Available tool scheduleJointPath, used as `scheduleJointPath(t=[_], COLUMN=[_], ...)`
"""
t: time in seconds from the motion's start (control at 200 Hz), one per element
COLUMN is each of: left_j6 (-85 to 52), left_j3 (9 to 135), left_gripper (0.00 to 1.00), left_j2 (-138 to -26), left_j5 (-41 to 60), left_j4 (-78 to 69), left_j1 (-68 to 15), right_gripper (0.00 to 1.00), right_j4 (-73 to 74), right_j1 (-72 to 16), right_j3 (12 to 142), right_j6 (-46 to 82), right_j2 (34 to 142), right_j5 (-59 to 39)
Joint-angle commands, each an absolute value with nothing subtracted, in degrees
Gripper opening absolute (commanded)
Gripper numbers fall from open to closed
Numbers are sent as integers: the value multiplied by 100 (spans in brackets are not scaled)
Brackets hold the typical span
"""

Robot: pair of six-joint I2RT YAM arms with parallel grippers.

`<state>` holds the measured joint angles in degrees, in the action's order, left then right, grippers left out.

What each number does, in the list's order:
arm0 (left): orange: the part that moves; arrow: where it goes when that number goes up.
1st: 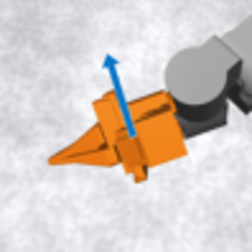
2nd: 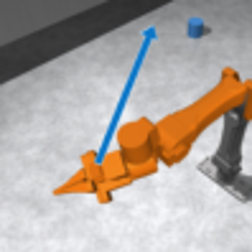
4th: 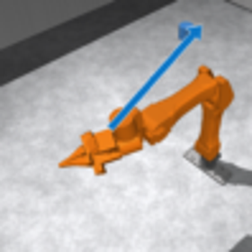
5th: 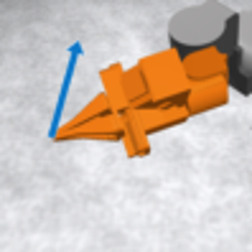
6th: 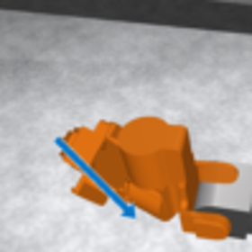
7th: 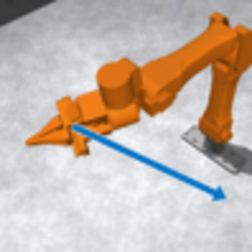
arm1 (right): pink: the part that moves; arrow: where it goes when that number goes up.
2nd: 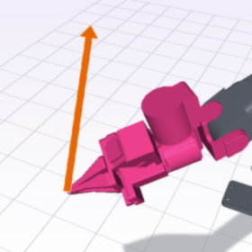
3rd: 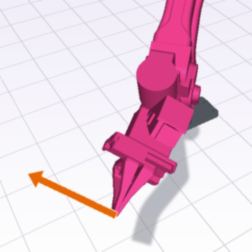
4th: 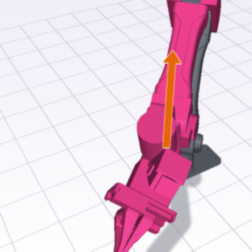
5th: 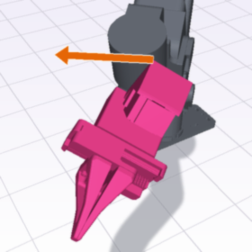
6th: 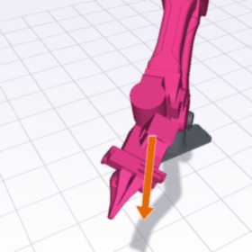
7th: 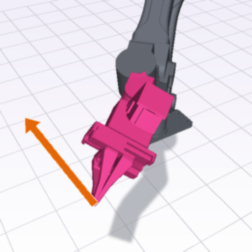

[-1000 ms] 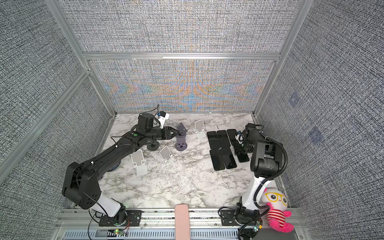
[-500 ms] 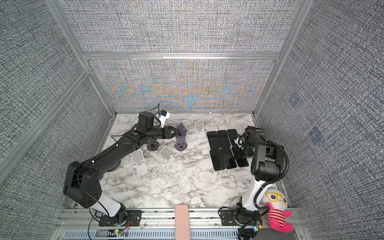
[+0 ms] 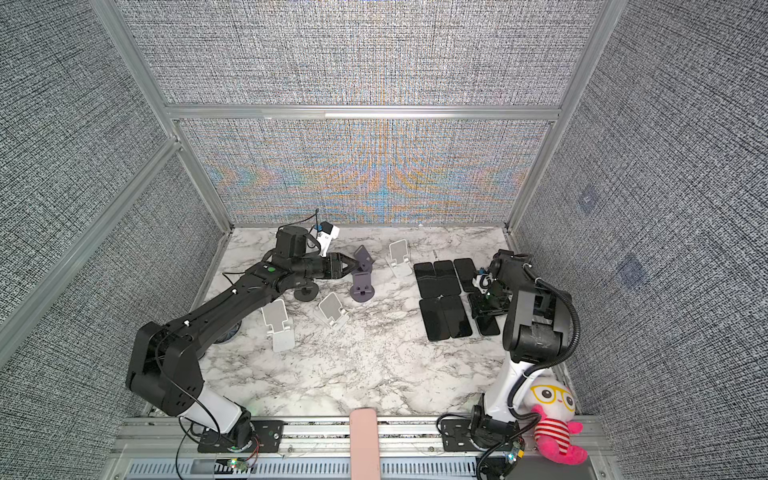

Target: Remove the phone from the phone stand

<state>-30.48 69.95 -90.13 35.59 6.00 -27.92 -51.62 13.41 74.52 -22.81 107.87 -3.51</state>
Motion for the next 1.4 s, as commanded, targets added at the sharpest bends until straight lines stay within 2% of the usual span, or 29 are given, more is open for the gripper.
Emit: scheduleJointPath(t=[0.0,0.325,0.485,0.635,0.75,0.84,0.905,0.97,1.04,1.146,1.266,1.396], left_j6=[-3076,-2975,-2624,-2206,-2028,-1867,-1879,-1895,-1833,-1684,-1499,-1015], left_j3=[6997,7054,7254,7250,6988,6534,6135,5716,5250,4542,3706,3009], left_gripper=[38,40,42,47,59,74,86,97,98,98,98,98], left_j2=[-8961,-8845,-8665,-8209,-7650,-7194,-6943,-6744,-6568,-6324,-6249,-6640], left_j5=[3612,3499,3222,2473,1216,288,-410,-1204,-1898,-2569,-2921,-3061], left_j4=[422,607,1083,1709,2131,2117,1963,1829,1546,908,-158,-1643], left_j1=[-2789,-2777,-2729,-2556,-2371,-2139,-1917,-1815,-1711,-1440,-1000,-776], right_gripper=[63,76,77,78,84,99,99,99,99,99,99,100], right_j4=[-5254,-5334,-5200,-4464,-3984,-3269,-2550,-1924,-1443,-738,40,1008], right_j1=[1337,1340,1336,1154,835,421,-13,-416,-660,-803,-879,-899], right_j3=[7521,7613,7665,7333,7061,6559,6063,5647,5300,4891,4393,3835], right_j6=[-2269,-2111,-1833,-1512,-1213,-709,-603,-604,-518,-506,-566,-608], right_j2=[10915,10686,10079,9194,8667,8330,8170,8115,8134,8058,7917,7864], right_j5=[-354,-494,-759,-1344,-1311,-1151,-767,72,555,621,600,606])
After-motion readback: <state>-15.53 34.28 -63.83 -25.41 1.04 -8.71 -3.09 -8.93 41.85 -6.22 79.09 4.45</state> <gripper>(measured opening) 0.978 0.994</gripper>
